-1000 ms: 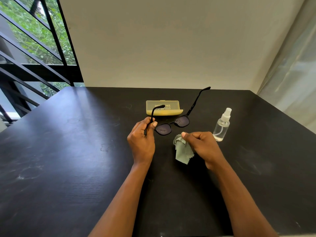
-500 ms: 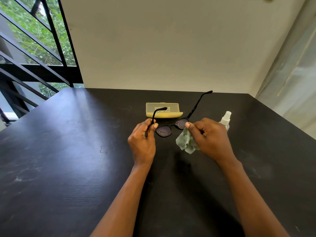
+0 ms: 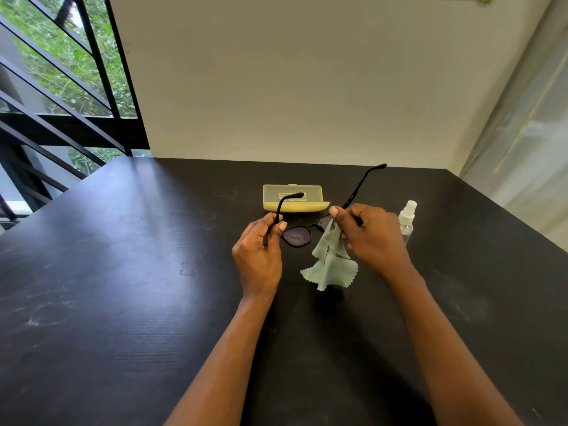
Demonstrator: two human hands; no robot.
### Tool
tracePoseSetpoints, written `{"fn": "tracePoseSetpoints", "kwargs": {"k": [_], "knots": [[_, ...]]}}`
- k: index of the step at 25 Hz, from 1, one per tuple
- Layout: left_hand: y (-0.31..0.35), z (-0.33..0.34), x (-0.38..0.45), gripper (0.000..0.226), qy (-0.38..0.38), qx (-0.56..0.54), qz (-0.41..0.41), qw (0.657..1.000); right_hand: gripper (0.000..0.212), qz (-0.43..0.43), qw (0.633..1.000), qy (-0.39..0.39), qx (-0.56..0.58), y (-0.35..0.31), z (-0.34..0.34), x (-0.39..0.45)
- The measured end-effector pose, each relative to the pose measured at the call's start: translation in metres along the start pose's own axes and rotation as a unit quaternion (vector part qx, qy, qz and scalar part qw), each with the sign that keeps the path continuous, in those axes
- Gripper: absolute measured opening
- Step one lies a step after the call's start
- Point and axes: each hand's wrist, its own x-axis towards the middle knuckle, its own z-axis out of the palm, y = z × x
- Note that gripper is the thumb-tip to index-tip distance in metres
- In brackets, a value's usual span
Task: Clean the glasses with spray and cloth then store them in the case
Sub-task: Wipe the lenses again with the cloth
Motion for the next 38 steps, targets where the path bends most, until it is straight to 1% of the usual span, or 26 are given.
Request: {"fn": "tracePoseSetpoints", "kwargs": {"k": [2, 5, 7, 9, 10, 12, 14, 17, 20, 22, 25, 27, 28, 31, 33, 36, 38], "knots": [[0.000, 0.000, 0.000, 0.025, 0.001, -0.003, -0.002, 1.000, 0.036, 0.024, 0.999, -0.017, 0.035, -0.001, 0.003, 0.002], [-0.001, -0.001, 0.000, 0.024, -0.005, -0.003, 0.006, 1.000, 0.021, 0.029, 0.995, -0.041, 0.086, -0.002, 0.012, 0.005], [-0.001, -0.001, 0.000, 0.023, -0.009, -0.001, 0.009, 1.000, 0.010, 0.012, 0.995, -0.049, 0.086, -0.001, 0.021, 0.007], [-0.001, 0.000, -0.001, 0.024, -0.009, 0.003, 0.010, 1.000, 0.013, -0.008, 0.995, -0.071, 0.063, 0.001, 0.035, 0.007], [-0.002, 0.000, -0.001, 0.024, -0.010, 0.004, 0.010, 1.000, 0.015, -0.026, 0.996, -0.073, 0.032, 0.004, 0.043, 0.006], [-0.001, 0.000, -0.001, 0.026, -0.015, 0.009, 0.012, 1.000, 0.015, -0.074, 0.994, -0.042, -0.062, 0.009, 0.056, 0.002], [-0.001, 0.000, -0.002, 0.026, -0.016, 0.017, 0.019, 1.000, 0.018, -0.115, 0.985, -0.002, -0.132, 0.015, 0.064, -0.003], [0.000, -0.001, -0.002, 0.026, -0.017, 0.019, 0.022, 0.999, 0.025, -0.145, 0.970, 0.021, -0.191, 0.018, 0.068, -0.010], [0.000, -0.002, -0.001, 0.025, -0.012, 0.010, 0.016, 1.000, 0.042, -0.178, 0.940, 0.029, -0.290, 0.020, 0.073, -0.017], [-0.001, -0.003, 0.000, 0.023, -0.010, 0.006, 0.013, 1.000, 0.047, -0.196, 0.934, 0.044, -0.294, 0.023, 0.079, -0.018], [-0.003, -0.005, 0.001, 0.022, -0.010, 0.003, 0.005, 1.000, 0.032, -0.244, 0.930, 0.081, -0.261, 0.024, 0.083, -0.017], [-0.004, -0.005, 0.001, 0.021, -0.008, -0.003, -0.002, 1.000, 0.034, -0.262, 0.926, 0.095, -0.256, 0.026, 0.084, -0.016], [-0.004, -0.004, 0.000, 0.020, -0.009, -0.005, -0.002, 1.000, 0.032, -0.265, 0.929, 0.098, -0.241, 0.027, 0.083, -0.015], [-0.004, -0.004, -0.002, 0.020, -0.015, 0.007, 0.019, 1.000, 0.017, -0.260, 0.939, 0.120, -0.192, 0.034, 0.080, -0.012], [-0.004, -0.003, -0.002, 0.020, -0.018, 0.014, 0.037, 0.999, 0.013, -0.248, 0.934, 0.134, -0.221, 0.040, 0.078, -0.012], [-0.004, -0.004, -0.001, 0.019, -0.022, 0.017, 0.061, 0.998, 0.027, -0.223, 0.920, 0.140, -0.290, 0.042, 0.078, -0.012], [-0.005, -0.003, -0.001, 0.018, -0.023, 0.013, 0.067, 0.997, 0.029, -0.212, 0.919, 0.145, -0.299, 0.042, 0.080, -0.011]]}}
